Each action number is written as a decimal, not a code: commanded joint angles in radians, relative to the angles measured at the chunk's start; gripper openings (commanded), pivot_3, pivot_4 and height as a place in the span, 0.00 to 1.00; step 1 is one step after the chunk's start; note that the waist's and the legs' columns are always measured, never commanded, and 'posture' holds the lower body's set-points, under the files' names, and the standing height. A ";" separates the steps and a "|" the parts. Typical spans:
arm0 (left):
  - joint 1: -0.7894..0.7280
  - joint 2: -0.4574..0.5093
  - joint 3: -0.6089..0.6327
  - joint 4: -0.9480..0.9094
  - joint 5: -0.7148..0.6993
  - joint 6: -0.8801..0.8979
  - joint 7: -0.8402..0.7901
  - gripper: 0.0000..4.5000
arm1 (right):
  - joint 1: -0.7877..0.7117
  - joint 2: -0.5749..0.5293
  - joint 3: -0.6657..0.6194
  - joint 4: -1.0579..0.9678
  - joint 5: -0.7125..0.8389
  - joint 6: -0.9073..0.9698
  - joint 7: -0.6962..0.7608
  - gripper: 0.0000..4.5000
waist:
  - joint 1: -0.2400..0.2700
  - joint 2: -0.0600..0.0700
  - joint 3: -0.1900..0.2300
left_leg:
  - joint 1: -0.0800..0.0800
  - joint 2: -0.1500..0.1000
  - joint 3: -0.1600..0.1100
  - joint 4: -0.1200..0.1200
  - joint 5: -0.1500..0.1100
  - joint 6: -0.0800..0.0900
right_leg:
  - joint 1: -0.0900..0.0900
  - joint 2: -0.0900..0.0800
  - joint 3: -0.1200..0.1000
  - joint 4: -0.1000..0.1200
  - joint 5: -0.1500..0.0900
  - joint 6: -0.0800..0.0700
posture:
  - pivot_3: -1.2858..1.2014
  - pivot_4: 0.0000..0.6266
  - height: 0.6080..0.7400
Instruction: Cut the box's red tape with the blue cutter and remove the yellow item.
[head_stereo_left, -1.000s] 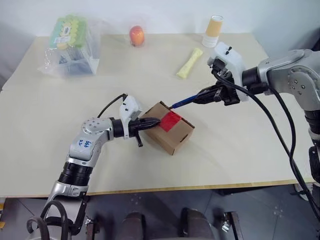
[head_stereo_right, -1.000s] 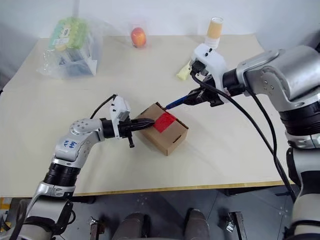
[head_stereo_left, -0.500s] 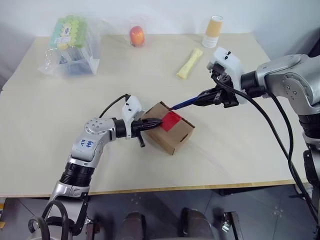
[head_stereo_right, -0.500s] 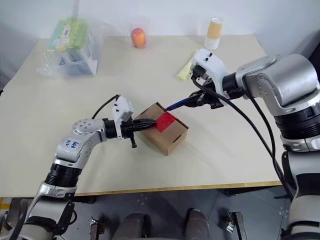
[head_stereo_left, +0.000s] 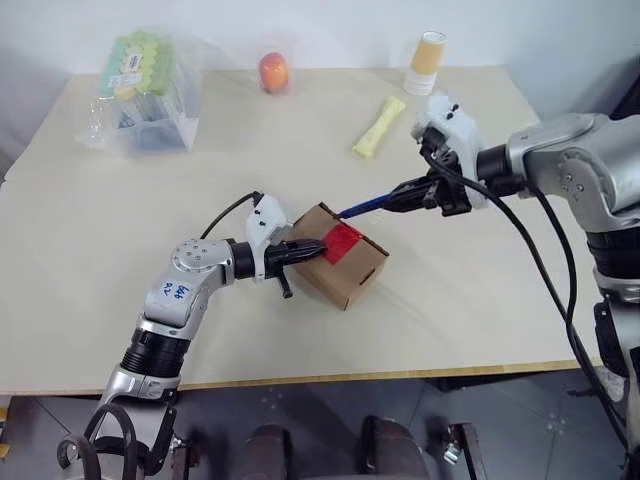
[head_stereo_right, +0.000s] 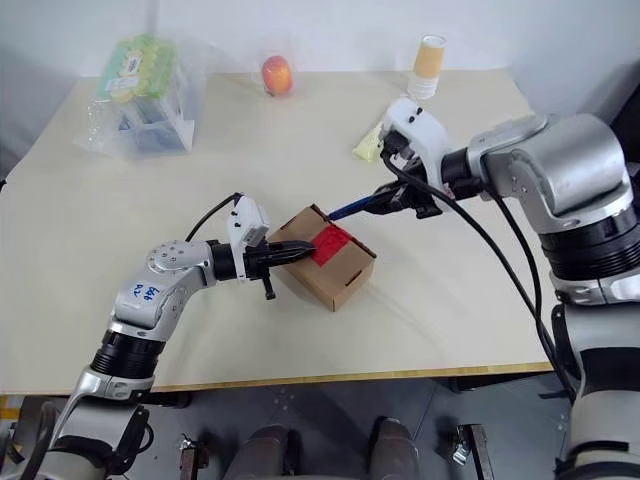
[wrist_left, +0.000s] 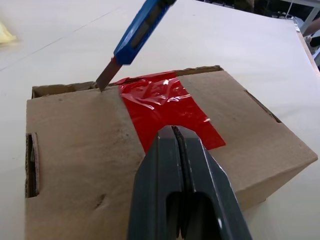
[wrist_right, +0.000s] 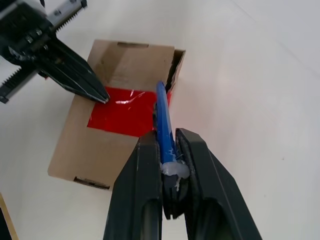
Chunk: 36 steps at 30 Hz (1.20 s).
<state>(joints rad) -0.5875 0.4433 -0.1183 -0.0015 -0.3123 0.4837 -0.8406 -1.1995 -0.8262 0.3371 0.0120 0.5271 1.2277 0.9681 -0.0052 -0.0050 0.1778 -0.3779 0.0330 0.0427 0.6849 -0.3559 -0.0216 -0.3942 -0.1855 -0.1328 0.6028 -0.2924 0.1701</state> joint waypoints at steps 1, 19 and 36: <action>0.018 0.000 -0.011 -0.024 0.003 0.015 0.000 0.00 | 0.001 -0.001 -0.038 -0.012 -0.021 -0.017 0.000 0.04 | 0.000 0.000 0.000 | 0.000 0.000 0.000 0.000 0.000 0.000 | 0.000 0.000 0.000 0.000 0.000 0.000 | 0.52 0.24 1.00; 0.009 -0.004 -0.013 -0.021 0.005 0.015 -0.004 0.00 | 0.009 0.035 -0.092 0.014 -0.030 -0.024 0.004 0.04 | 0.001 0.000 0.000 | 0.000 0.000 0.000 0.001 0.000 0.000 | 0.000 0.000 0.000 0.001 0.000 0.000 | 0.52 0.24 1.00; 0.019 0.004 -0.010 -0.037 0.004 0.036 0.004 0.00 | 0.054 0.004 -0.042 -0.033 -0.075 -0.060 0.075 0.04 | 0.001 0.000 0.000 | 0.000 0.000 0.000 0.001 0.000 0.000 | 0.000 0.000 0.000 0.001 0.000 0.000 | 0.52 0.24 1.00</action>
<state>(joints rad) -0.5811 0.4439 -0.1223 -0.0252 -0.3117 0.5057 -0.8405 -1.1385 -0.8045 0.3022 0.0086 0.4508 1.1761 1.0233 -0.0046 -0.0050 0.1778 -0.3776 0.0330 0.0427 0.6857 -0.3559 -0.0216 -0.3939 -0.1856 -0.1323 0.6040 -0.2924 0.1701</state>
